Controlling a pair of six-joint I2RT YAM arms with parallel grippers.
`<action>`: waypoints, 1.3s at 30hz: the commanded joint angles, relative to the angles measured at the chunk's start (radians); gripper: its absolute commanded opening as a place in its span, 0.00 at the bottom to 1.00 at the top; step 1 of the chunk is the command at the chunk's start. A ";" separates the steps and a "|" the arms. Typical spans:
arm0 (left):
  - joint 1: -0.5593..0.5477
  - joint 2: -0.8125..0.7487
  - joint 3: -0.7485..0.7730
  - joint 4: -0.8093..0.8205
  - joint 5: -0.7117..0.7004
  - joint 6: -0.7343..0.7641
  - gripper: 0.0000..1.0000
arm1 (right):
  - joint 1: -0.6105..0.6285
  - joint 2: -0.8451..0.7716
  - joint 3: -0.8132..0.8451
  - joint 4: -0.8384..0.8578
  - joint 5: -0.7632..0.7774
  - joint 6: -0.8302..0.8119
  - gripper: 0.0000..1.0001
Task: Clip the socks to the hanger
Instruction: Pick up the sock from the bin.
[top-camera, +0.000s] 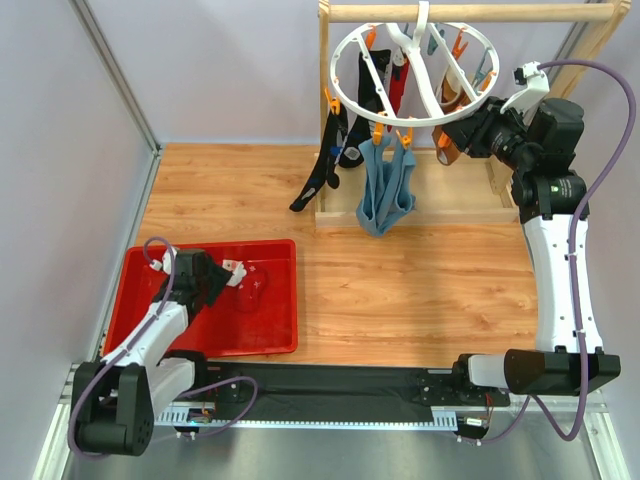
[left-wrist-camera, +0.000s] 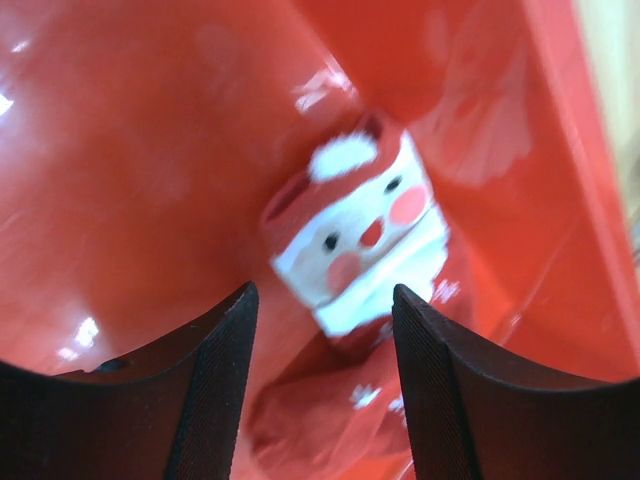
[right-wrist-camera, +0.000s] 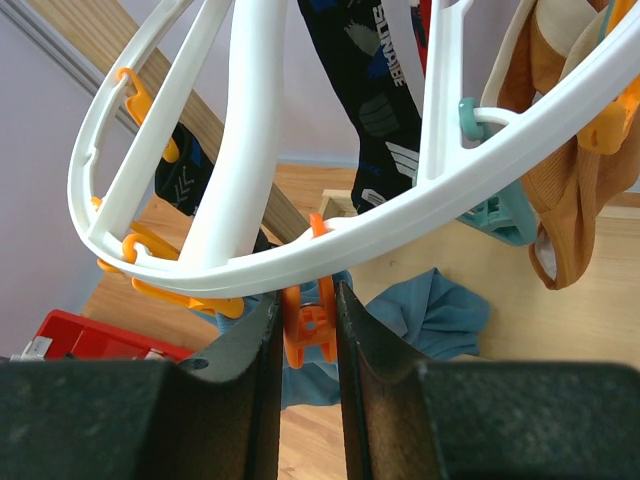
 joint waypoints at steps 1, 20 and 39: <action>0.017 0.047 0.001 0.116 -0.024 -0.060 0.63 | 0.002 -0.027 -0.011 -0.014 -0.014 0.001 0.00; 0.054 0.014 0.116 0.011 0.085 0.176 0.00 | 0.002 -0.014 0.007 -0.021 -0.020 -0.002 0.00; -0.544 0.005 0.844 -0.048 0.583 0.668 0.00 | 0.002 -0.026 0.015 -0.015 -0.092 0.033 0.00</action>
